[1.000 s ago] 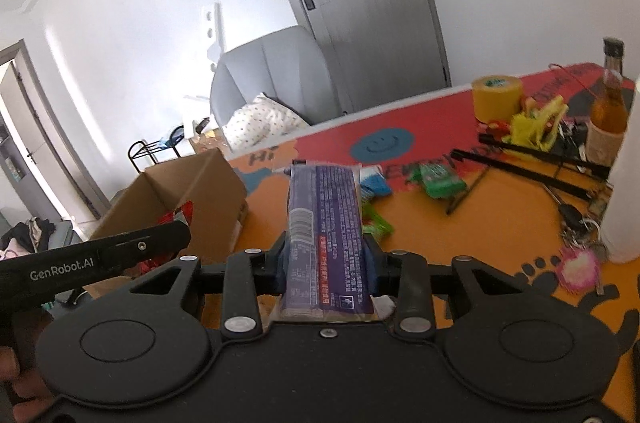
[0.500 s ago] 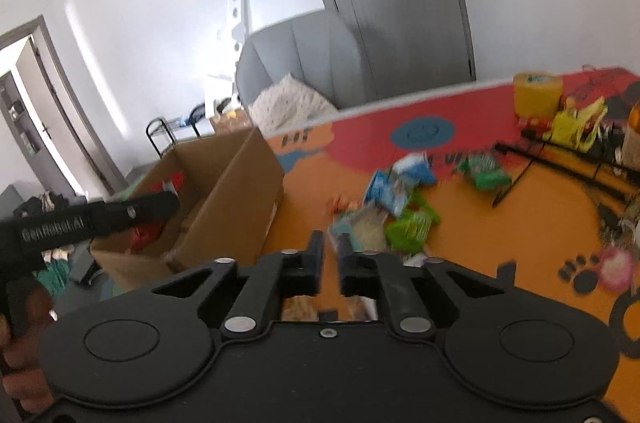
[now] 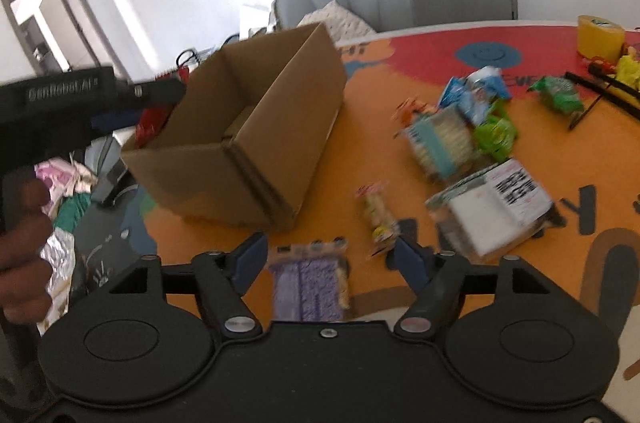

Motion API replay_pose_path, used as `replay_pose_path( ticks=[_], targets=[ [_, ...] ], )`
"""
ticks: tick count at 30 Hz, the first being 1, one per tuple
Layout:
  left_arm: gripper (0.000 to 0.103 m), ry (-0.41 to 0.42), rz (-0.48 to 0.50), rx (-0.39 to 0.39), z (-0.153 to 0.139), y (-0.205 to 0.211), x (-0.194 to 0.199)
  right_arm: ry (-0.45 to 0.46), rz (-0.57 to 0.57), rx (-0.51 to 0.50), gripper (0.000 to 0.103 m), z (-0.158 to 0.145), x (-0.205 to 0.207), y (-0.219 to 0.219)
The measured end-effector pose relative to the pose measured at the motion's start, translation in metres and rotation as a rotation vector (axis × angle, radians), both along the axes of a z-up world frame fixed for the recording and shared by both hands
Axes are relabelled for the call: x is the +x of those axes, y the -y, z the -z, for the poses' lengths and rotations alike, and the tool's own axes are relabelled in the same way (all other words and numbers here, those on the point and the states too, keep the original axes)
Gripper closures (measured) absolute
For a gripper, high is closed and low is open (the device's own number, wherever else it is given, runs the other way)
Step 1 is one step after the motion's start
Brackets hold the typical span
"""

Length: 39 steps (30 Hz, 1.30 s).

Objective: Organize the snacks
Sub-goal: 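Carry the red biscuit bar into the box and open the left tool, then carry the purple bar over the box and open the right tool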

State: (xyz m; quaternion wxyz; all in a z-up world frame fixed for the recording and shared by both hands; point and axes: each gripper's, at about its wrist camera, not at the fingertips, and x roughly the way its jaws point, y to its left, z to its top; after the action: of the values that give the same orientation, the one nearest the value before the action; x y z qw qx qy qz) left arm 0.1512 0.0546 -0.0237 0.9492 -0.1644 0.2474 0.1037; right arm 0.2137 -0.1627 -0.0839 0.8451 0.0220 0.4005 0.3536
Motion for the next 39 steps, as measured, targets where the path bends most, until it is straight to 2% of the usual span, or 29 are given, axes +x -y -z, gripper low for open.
replay_pose_path(
  ticks=[5,7,8,9,10,12,16,27,35,39],
  targets=[
    [0.065,-0.011,-0.025,0.007,0.0,-0.019,-0.001,-0.012,-0.019,-0.042,0.03,0.006,-0.007,-0.01],
    [0.06,0.001,-0.048,0.024,-0.002,-0.023,-0.004,-0.012,-0.031,-0.068,0.031,0.009,-0.011,-0.014],
    [0.057,0.004,-0.055,0.029,-0.002,-0.025,-0.006,-0.014,-0.039,-0.083,0.033,0.011,-0.013,-0.015],
    [0.048,0.008,-0.061,0.028,-0.003,-0.027,-0.008,-0.017,-0.048,-0.103,0.044,0.013,-0.015,-0.018],
    [0.042,0.013,-0.067,0.021,-0.003,-0.029,-0.011,-0.019,-0.058,-0.117,0.059,0.016,-0.017,-0.02],
    [0.041,0.021,-0.083,0.009,-0.003,-0.033,-0.017,0.001,-0.065,-0.133,0.067,0.019,-0.021,-0.023],
    [0.04,0.009,-0.106,-0.008,0.001,-0.041,-0.029,0.023,-0.059,-0.123,0.072,0.016,-0.024,-0.022],
    [0.037,0.012,-0.157,-0.046,0.005,-0.055,-0.053,0.099,0.022,-0.073,0.074,-0.012,-0.014,-0.01],
    [0.029,0.019,-0.167,-0.061,0.007,-0.057,-0.06,0.175,0.047,-0.053,0.074,-0.044,0.0,-0.014],
    [0.02,0.012,-0.164,-0.059,0.009,-0.061,-0.061,0.204,0.038,-0.042,0.074,-0.058,0.009,-0.023]
  ],
)
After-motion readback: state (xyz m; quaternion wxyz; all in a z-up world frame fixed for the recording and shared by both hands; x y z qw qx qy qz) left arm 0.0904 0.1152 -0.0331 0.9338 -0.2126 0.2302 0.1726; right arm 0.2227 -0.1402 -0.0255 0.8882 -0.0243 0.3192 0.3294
